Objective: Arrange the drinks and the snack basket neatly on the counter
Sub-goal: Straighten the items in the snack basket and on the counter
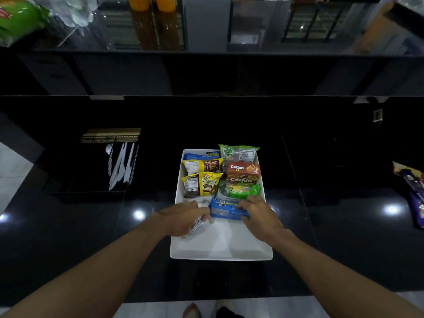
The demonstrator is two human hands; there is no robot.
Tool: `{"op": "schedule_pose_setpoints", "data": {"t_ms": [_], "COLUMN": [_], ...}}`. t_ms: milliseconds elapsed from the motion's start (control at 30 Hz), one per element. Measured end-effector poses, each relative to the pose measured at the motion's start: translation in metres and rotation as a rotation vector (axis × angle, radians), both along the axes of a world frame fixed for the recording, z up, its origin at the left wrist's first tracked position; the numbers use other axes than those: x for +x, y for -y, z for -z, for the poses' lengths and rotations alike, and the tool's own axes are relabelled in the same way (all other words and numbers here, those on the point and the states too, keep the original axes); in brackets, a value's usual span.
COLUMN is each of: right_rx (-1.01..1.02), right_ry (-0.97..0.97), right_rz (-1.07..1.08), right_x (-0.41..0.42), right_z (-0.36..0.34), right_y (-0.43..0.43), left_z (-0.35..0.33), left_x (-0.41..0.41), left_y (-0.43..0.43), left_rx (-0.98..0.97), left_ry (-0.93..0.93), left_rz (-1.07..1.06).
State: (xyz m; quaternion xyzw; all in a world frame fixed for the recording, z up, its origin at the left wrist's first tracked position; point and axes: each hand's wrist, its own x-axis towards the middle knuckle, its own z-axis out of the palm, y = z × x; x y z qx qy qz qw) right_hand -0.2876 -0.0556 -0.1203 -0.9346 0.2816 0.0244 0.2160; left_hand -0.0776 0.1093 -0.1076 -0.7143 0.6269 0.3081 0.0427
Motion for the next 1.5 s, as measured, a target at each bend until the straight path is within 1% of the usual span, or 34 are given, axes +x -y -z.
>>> {"op": "schedule_pose_setpoints", "data": {"t_ms": [133, 200, 333, 400, 500, 633, 733, 867, 1067, 1267, 1500], "right_rx": [-0.001, -0.001, 0.002, 0.001, 0.006, 0.019, 0.022, 0.024, -0.003, -0.024, -0.009], "right_ry": [0.004, 0.004, 0.009, 0.011, 0.023, 0.040, 0.060, 0.079, 0.054, 0.051, 0.054], "right_rz": [-0.001, -0.002, -0.007, -0.011, -0.024, -0.040, -0.041, -0.021, -0.008, 0.041, 0.011], "right_x": [0.000, 0.000, 0.000, -0.001, -0.002, -0.004, -0.006, -0.005, -0.002, 0.005, 0.000], "right_z": [0.000, 0.000, 0.000, 0.001, 0.001, 0.002, 0.004, 0.004, 0.002, 0.002, 0.001], "right_y": [0.000, 0.000, 0.001, 0.002, 0.003, 0.004, 0.003, 0.001, 0.001, -0.002, 0.001], "left_z": [-0.005, -0.005, -0.007, -0.007, -0.006, 0.001, 0.010, 0.019, 0.015, 0.013, 0.012], "left_x": [-0.001, -0.001, 0.000, 0.002, 0.003, 0.004, 0.004, 0.008, 0.007, 0.006, 0.003], "left_y": [0.000, 0.000, 0.001, 0.003, 0.008, 0.013, 0.015, 0.018, 0.017, 0.022, 0.017], "left_rx": [0.023, -0.005, -0.161, -0.234, -0.324, -0.396, -0.458, -0.432, -0.443, -0.364, -0.357], "left_ry": [-0.018, 0.016, 0.082, 0.114, 0.212, 0.344, 0.385, 0.402, 0.319, 0.345, 0.360], "left_rz": [0.030, 0.030, -0.025, -0.096, -0.190, -0.154, -0.098, -0.015, -0.134, -0.125, -0.112]}}
